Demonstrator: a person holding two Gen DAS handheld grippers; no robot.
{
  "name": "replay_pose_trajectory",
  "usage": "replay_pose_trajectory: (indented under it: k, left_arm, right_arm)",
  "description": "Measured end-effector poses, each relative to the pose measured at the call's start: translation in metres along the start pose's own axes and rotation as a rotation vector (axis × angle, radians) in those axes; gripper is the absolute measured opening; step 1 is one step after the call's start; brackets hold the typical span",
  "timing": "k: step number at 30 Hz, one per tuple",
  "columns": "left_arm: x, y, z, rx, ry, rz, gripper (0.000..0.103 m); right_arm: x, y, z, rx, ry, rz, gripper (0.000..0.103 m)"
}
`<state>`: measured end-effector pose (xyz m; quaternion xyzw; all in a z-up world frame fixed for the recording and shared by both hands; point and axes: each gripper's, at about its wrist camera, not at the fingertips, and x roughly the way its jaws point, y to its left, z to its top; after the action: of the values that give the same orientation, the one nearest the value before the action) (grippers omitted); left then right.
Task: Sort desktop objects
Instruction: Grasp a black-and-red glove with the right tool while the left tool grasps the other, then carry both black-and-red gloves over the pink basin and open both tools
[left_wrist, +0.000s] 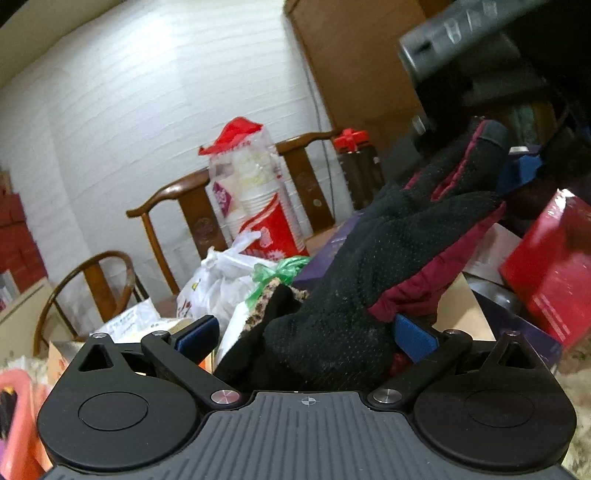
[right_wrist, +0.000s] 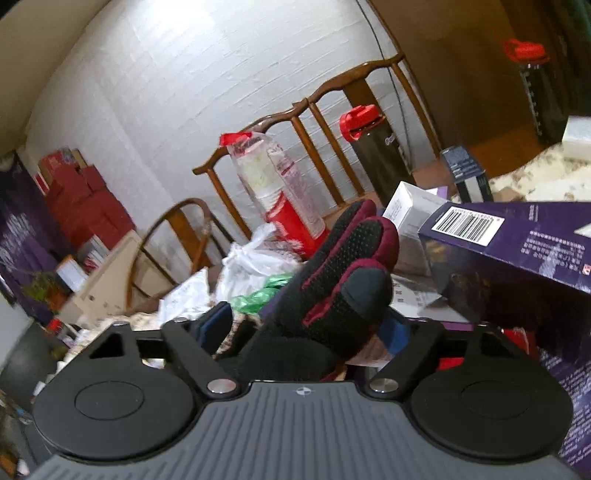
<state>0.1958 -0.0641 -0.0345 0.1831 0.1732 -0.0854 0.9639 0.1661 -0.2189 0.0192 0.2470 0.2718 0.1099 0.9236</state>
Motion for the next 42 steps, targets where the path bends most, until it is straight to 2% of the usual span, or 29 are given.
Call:
replay_pose_trajectory:
  k: [1,2,3,4,5,8,12,17,24,29,36,42]
  left_arm:
    - [0.002,0.001,-0.001,-0.022,0.0,-0.001,0.092]
    - [0.003,0.004,-0.002,-0.054,0.006,-0.021,0.074]
    - [0.004,0.006,-0.002,-0.085,0.015,-0.058,0.052]
    - [0.004,0.008,-0.002,-0.115,0.021,-0.092,0.042]
    - [0.004,0.008,-0.001,-0.128,0.025,-0.108,0.037]
    - [-0.004,0.002,0.001,-0.082,0.0,-0.088,0.03]
    - [-0.018,0.009,0.01,-0.095,-0.029,-0.099,0.027]
    - [-0.046,0.017,0.027,-0.093,-0.079,-0.08,0.028]
    - [-0.082,0.033,0.053,-0.089,-0.144,-0.038,0.028]
    - [-0.109,0.055,0.058,-0.106,-0.171,0.005,0.029]
    - [-0.151,0.117,0.033,-0.142,-0.159,0.143,0.031]
    - [-0.189,0.195,-0.002,-0.173,-0.11,0.304,0.033]
  right_arm:
    - [0.003,0.001,-0.001,-0.015,-0.002,-0.012,0.06]
    - [0.004,0.001,-0.002,-0.027,-0.008,-0.022,0.048]
    - [0.005,0.001,-0.004,-0.031,-0.014,-0.027,0.04]
    - [0.005,-0.001,-0.004,-0.025,-0.019,-0.018,0.027]
    - [0.004,-0.004,-0.005,-0.018,-0.022,-0.002,0.022]
    - [-0.001,-0.006,-0.006,-0.016,-0.037,0.022,0.019]
    - [-0.013,-0.002,-0.005,-0.051,-0.064,0.032,0.018]
    - [-0.031,0.01,0.001,-0.061,-0.111,0.051,0.018]
    - [-0.069,0.037,0.01,-0.109,-0.178,0.087,0.018]
    - [-0.088,0.063,0.013,-0.146,-0.196,0.128,0.018]
    - [-0.084,0.128,-0.008,-0.195,-0.168,0.24,0.018]
    - [-0.05,0.206,-0.041,-0.239,-0.075,0.382,0.018]
